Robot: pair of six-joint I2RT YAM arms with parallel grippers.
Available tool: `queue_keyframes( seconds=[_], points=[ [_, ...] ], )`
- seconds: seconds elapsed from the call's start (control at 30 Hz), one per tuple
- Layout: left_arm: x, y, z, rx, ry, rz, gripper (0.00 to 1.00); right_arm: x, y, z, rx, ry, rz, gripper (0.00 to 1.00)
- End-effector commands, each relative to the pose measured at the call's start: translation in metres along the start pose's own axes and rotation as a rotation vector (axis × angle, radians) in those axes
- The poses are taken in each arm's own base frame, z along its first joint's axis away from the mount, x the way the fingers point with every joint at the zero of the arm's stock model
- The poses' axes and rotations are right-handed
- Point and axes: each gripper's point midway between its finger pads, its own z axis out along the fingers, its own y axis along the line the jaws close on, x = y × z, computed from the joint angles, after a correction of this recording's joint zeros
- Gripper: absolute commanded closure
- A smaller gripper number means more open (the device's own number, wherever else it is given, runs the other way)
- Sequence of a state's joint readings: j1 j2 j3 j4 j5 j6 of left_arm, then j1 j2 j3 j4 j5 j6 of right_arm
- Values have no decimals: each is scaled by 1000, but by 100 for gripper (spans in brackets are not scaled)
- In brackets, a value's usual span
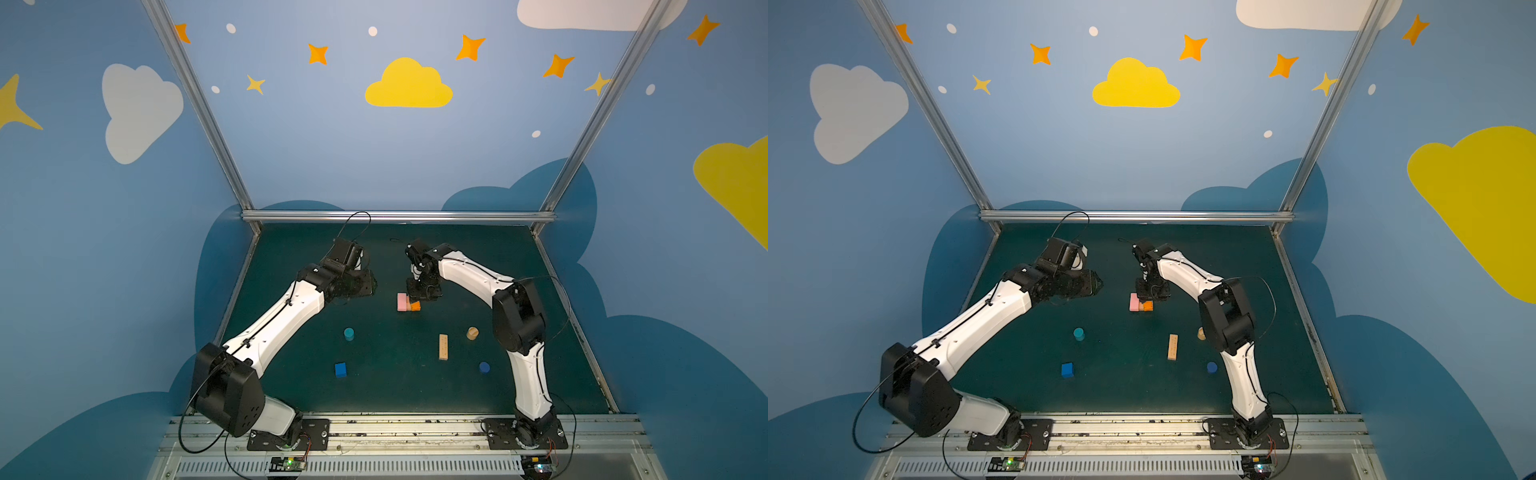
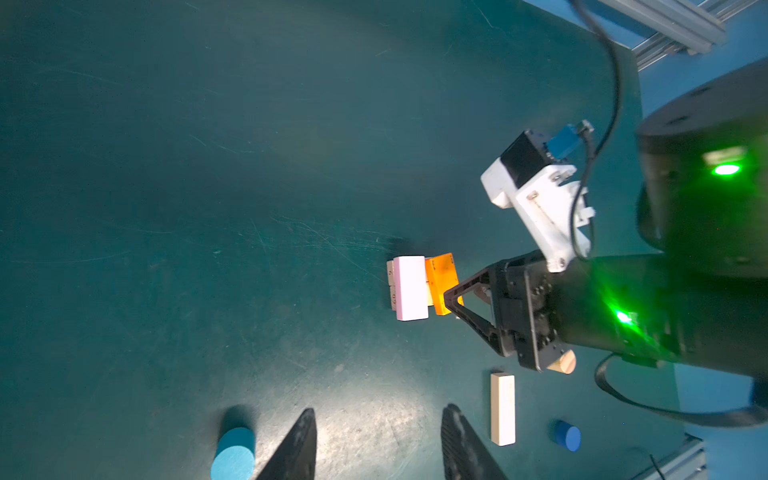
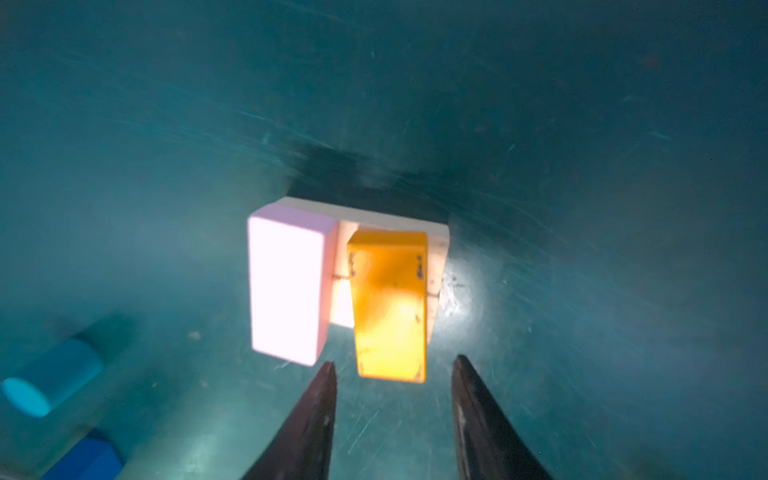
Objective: Build the wood block tower
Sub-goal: 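Open and raise the right gripper while the left gripper approaches the blocks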
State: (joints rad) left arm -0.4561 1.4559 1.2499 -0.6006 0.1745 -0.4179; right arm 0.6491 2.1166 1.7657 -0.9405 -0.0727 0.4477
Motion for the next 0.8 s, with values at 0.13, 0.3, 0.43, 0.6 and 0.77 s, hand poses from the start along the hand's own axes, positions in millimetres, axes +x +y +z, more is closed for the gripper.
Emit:
queue_keyframes(
  seconds=[0.13,0.3,0.43,0.6,0.77],
  points=[
    [7,-9,22,63,75,-37,51,0,4,-29,-156,-75,21,56],
    [13,-15,43,99,136,-58,52,-2,2,-30,-263,-108,48,59],
    [21,-18,63,125,197,-89,55,-1,-1,-24,-310,-115,60,63],
    [29,-19,86,114,254,-101,60,-3,-4,-21,-351,-131,70,68],
    [34,-23,105,100,295,-90,62,-7,-7,-22,-384,-154,70,71]
  ],
)
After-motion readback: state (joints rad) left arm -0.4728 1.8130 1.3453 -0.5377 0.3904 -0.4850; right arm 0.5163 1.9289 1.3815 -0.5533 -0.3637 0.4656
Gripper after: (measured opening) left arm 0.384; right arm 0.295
